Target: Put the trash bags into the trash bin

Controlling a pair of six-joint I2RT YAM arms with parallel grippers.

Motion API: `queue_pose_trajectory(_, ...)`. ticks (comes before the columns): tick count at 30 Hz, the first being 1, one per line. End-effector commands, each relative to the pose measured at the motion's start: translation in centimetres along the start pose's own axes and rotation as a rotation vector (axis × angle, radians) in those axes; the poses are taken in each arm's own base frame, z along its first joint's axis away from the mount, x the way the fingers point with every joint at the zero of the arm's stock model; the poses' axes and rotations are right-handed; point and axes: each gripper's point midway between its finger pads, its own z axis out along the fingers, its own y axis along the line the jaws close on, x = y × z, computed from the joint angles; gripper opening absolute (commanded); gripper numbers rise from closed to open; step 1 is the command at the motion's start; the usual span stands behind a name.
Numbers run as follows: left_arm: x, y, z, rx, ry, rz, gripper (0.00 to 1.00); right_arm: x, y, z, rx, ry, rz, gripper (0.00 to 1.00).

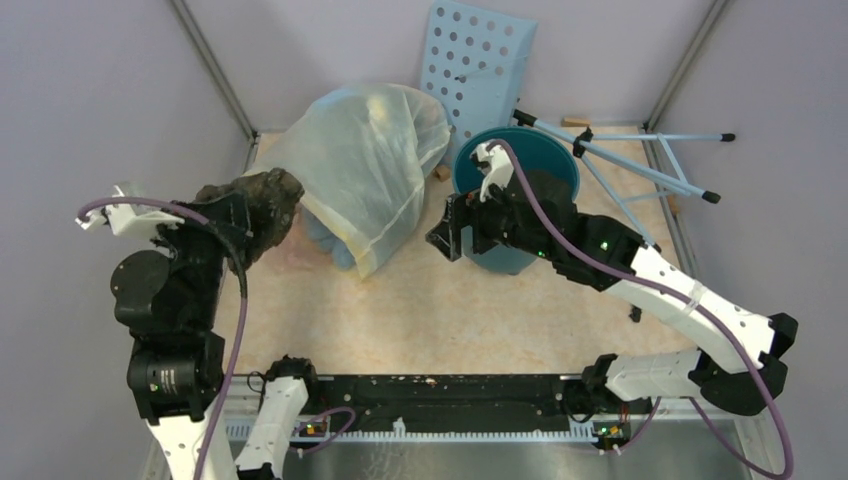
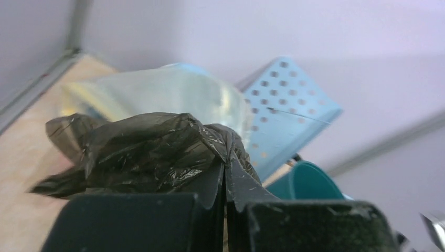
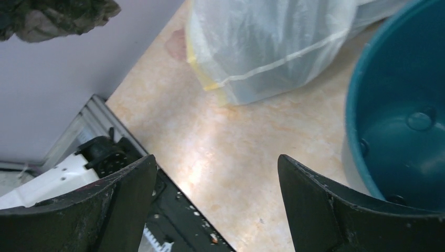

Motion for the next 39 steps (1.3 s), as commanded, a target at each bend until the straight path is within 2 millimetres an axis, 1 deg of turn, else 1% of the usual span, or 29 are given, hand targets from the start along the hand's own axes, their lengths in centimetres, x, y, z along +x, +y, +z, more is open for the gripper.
queue_pose_trajectory(1, 0.5, -7.8, 0.1, 0.392, 0.103, -0.053, 0.00, -2.9, 4.8, -0.7, -0.210, -0.025, 0.022, 0.84)
queue_pose_trajectory(2, 1.3, -9.0, 0.1, 0.473, 0.143, -0.080, 0.00, -3.2, 5.4, -0.8, -0.236, -0.026, 0.008, 0.85)
queue_pose_trajectory(3, 2.8, -9.6, 0.5, 0.534, 0.211, -0.121, 0.00, -3.5, 5.9, -0.9, -0.269, -0.031, -0.014, 0.85)
queue_pose_trajectory(5, 4.6, -10.9, 0.6, 0.642, 0.322, -0.200, 0.00, -4.1, 6.9, -1.2, -0.326, -0.054, -0.061, 0.87)
queue_pose_trajectory(7, 6.0, -11.6, 0.7, 0.706, 0.424, -0.259, 0.00, -4.9, 7.4, -1.7, -0.364, -0.088, -0.126, 0.88)
queue_pose_trajectory(8, 6.5, -11.9, 0.6, 0.730, 0.461, -0.258, 0.00, -5.3, 7.5, -2.0, -0.370, -0.107, -0.151, 0.88)
queue_pose_trajectory(11, 7.0, -12.5, 0.2, 0.792, 0.541, -0.234, 0.00, -6.2, 7.2, -2.7, -0.365, -0.173, -0.212, 0.90)
queue_pose_trajectory(15, 7.8, -13.3, -1.1, 0.875, 0.639, -0.220, 0.00, -6.7, 7.1, -3.3, -0.376, -0.236, -0.277, 0.90)
queue_pose_trajectory(17, 8.0, -13.6, -1.6, 0.897, 0.653, -0.223, 0.00, -7.0, 6.5, -2.9, -0.342, -0.253, -0.282, 0.89)
queue_pose_trajectory(20, 8.3, -13.6, -2.1, 0.917, 0.664, -0.248, 0.00, -8.0, 5.4, -2.1, -0.263, -0.280, -0.278, 0.88)
queue_pose_trajectory(23, 8.7, -13.8, -2.7, 0.944, 0.693, -0.272, 0.00, -8.3, 5.6, -1.0, -0.260, -0.286, -0.320, 0.89)
queue_pose_trajectory(27, 9.3, -14.1, -3.0, 0.970, 0.747, -0.275, 0.00, -7.7, 6.4, 0.7, -0.295, -0.240, -0.364, 0.88)
queue_pose_trajectory(28, 9.4, -14.1, -2.8, 0.967, 0.751, -0.277, 0.00, -7.6, 6.5, 1.2, -0.294, -0.231, -0.360, 0.86)
queue_pose_trajectory(29, 9.8, -14.4, -3.1, 0.985, 0.767, -0.277, 0.00, -7.5, 6.7, 1.5, -0.299, -0.220, -0.352, 0.80)
queue_pose_trajectory(30, 9.9, -14.6, -3.1, 0.990, 0.764, -0.274, 0.00, -7.4, 6.9, 1.7, -0.309, -0.210, -0.347, 0.68)
queue_pose_trajectory(32, 10.4, -14.7, -2.7, 0.969, 0.753, -0.274, 0.00, -7.2, 7.3, 2.0, -0.326, -0.190, -0.337, 0.39)
queue_pose_trajectory(33, 10.9, -14.6, -2.5, 0.953, 0.757, -0.277, 0.04, -7.1, 7.1, 2.1, -0.317, -0.181, -0.324, 0.20)
queue_pose_trajectory(34, 11.3, -14.3, -1.9, 0.922, 0.751, -0.277, 0.15, -6.9, 6.6, 2.1, -0.288, -0.170, -0.310, 0.11)
queue_pose_trajectory(35, 12.0, -13.9, -1.3, 0.881, 0.754, -0.277, 0.29, -6.6, 5.8, 2.1, -0.247, -0.156, -0.297, 0.00)
queue_pose_trajectory(37, 13.5, -12.4, 0.3, 0.769, 0.763, -0.283, 0.66, -6.6, 3.9, 1.7, -0.145, -0.159, -0.268, 0.00)
queue_pose_trajectory(38, 14.3, -11.6, 1.1, 0.711, 0.767, -0.283, 0.78, -6.5, 2.7, 1.3, -0.088, -0.163, -0.253, 0.00)
queue_pose_trajectory(39, 15.1, -10.7, 1.8, 0.656, 0.765, -0.282, 0.87, -6.5, 1.8, 0.7, -0.046, -0.173, -0.241, 0.00)
